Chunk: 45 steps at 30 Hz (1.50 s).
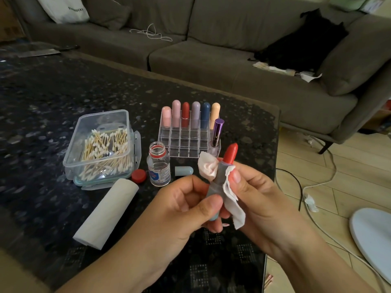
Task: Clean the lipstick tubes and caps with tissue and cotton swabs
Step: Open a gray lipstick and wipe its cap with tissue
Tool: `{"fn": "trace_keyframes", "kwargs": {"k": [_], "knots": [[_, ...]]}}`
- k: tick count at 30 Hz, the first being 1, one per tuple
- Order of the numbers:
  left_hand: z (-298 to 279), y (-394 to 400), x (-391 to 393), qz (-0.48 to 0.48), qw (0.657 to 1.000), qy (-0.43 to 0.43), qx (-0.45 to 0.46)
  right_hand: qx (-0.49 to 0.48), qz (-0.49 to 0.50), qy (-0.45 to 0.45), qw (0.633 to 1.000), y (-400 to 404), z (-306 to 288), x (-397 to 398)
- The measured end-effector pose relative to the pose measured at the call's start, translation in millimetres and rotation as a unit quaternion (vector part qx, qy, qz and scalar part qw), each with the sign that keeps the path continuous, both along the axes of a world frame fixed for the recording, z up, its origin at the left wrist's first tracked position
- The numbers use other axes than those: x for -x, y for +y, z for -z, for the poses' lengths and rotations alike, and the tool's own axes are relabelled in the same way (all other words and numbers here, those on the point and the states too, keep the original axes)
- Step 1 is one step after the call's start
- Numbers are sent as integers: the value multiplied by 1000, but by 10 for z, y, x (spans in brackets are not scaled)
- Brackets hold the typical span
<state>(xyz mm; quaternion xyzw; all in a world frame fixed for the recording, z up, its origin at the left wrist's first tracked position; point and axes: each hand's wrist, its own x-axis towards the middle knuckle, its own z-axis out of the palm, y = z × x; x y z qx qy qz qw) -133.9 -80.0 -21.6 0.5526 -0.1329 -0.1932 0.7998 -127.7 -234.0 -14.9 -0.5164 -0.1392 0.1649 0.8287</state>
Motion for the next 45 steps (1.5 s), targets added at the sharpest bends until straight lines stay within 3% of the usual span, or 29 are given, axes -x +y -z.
{"fn": "trace_keyframes", "kwargs": {"k": [9, 15, 20, 26, 28, 32, 34, 41, 45], "knots": [[17, 26, -15, 45, 998, 30, 44, 4, 35, 0, 999, 46, -18, 23], [8, -6, -8, 117, 982, 101, 112, 12, 69, 10, 998, 39, -84, 73], [-4, -37, 43, 15, 992, 96, 84, 7, 72, -7, 997, 49, -90, 74], [-90, -107, 92, -138, 990, -14, -33, 44, 112, -34, 992, 67, -71, 61], [-71, -125, 96, -133, 991, -8, -23, 48, 119, -40, 991, 75, -54, 59], [-34, -111, 86, -39, 991, 110, 71, 57, 136, -34, 989, 62, -34, 64], [-49, -113, 86, -39, 985, 134, 98, 51, 128, -36, 990, 71, -44, 77], [-74, -117, 83, -148, 989, 28, 12, 83, 157, -63, 982, 93, 0, 49], [-68, -121, 88, -149, 989, 25, -1, 84, 164, -58, 981, 92, 0, 52]]}}
